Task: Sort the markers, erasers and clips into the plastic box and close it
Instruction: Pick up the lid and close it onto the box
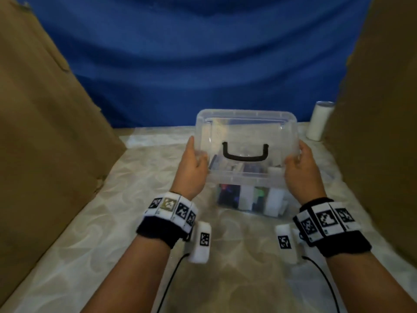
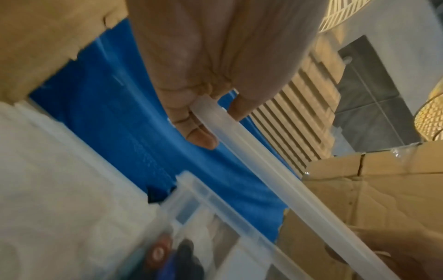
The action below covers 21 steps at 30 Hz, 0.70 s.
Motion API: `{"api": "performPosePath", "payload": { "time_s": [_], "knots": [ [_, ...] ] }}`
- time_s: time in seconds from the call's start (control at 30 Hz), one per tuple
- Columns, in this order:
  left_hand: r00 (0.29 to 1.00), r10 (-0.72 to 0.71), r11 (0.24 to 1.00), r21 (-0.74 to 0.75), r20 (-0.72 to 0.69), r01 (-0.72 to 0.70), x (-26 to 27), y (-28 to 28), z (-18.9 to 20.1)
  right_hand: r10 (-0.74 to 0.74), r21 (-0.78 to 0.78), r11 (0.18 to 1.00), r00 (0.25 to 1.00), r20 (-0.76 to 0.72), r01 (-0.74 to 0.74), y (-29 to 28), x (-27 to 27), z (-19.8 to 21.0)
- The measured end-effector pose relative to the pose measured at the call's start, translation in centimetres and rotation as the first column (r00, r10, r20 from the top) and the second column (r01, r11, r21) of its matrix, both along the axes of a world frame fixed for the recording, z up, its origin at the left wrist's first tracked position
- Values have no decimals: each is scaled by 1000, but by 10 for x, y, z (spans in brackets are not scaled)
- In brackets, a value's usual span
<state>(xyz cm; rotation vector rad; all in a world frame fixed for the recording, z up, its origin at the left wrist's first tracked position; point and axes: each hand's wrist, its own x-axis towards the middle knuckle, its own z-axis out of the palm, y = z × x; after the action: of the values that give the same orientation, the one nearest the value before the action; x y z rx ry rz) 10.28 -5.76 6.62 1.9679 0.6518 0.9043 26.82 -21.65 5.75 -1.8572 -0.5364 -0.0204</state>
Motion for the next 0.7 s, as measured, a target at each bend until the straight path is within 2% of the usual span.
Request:
{"api": "performPosePath", "payload": {
  "time_s": [0.07, 0.17, 0.23, 0.33, 0.53, 0.6, 0.7],
  "knots": [
    [997, 1, 1000, 14, -83, 0, 27, -1, -3, -58, -153, 986, 996, 61, 67, -6, 13, -8],
    [958, 37, 999, 20, -283, -33, 59, 6, -12, -134, -457, 871, 983, 127, 178, -4, 24, -17],
    [920, 37, 999, 39, -390, -23, 72, 11, -20, -121, -550, 820, 987, 108, 161, -1, 28, -22],
    [902, 48, 999, 35, -428, -37, 80, 16, -26, -80, -533, 840, 995, 59, 99, 3, 35, -32],
    [911, 33, 999, -9, -411, -40, 75, 14, -24, -82, -534, 839, 994, 66, 105, 5, 35, -33],
    [914, 61, 998, -1, -401, -67, 72, 10, -24, -75, -531, 843, 996, 48, 89, 5, 39, -31],
    [905, 130, 991, 31, -404, -129, 61, 5, -30, 5, -493, 870, 1000, -6, -7, 6, 46, -28]
  ]
}}
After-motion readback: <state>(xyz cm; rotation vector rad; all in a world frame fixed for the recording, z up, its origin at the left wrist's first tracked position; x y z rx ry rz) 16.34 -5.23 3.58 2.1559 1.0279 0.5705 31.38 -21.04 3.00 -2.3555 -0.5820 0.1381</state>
